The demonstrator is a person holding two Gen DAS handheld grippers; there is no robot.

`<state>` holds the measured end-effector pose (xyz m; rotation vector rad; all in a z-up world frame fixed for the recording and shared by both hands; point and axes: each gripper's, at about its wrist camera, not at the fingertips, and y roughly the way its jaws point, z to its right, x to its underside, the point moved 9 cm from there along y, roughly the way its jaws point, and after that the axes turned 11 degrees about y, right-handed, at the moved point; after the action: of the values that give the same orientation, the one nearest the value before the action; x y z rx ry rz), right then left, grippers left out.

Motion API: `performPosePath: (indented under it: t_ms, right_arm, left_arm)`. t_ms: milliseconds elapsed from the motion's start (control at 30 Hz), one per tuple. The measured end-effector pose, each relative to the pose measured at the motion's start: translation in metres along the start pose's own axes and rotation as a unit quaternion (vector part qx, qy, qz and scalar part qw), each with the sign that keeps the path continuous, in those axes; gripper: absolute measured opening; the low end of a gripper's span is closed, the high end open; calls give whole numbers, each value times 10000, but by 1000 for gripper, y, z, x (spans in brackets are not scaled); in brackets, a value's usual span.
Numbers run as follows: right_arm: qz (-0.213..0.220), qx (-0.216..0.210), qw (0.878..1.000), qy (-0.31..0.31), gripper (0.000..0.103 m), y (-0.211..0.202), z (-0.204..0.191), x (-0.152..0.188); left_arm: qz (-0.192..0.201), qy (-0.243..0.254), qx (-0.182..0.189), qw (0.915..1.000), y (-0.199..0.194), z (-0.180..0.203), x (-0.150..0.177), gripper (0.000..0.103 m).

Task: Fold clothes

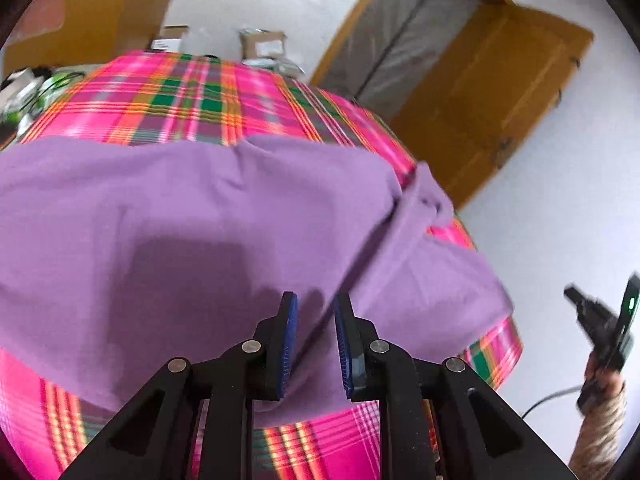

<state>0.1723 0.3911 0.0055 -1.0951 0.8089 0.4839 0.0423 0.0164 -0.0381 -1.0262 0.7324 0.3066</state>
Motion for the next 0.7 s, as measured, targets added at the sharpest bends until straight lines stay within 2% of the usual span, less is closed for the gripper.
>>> performPosePath:
  t_ms: [67,133,300,500,633,700]
  right_arm:
    - [-93,-206,9994,249,11,14,-4,5]
    - [-232,-583,9965,561,14,34,-20,11]
    - [-743,-1510,9785,1195,15,79,-83,20]
    - [-821,-2026,9709,977,15,106,-142,-8]
    - [-891,-2363,9617,1066,16,116,-167,-31]
    - [-948,-2483,9576,1106,18,122,-176,-41]
  left_arm:
    - [-108,165,-18,9998,8,6,4,24]
    - [-160,294,18,9994,13,12,7,24]
    - [-247,501,-151,9983,20,10,11,24]
    - [-260,584,0,9980,25,10,16,24]
    - [-118,727,254,9970,27,20,10,24]
    - [-142,772,226,9967,30,19,9,24]
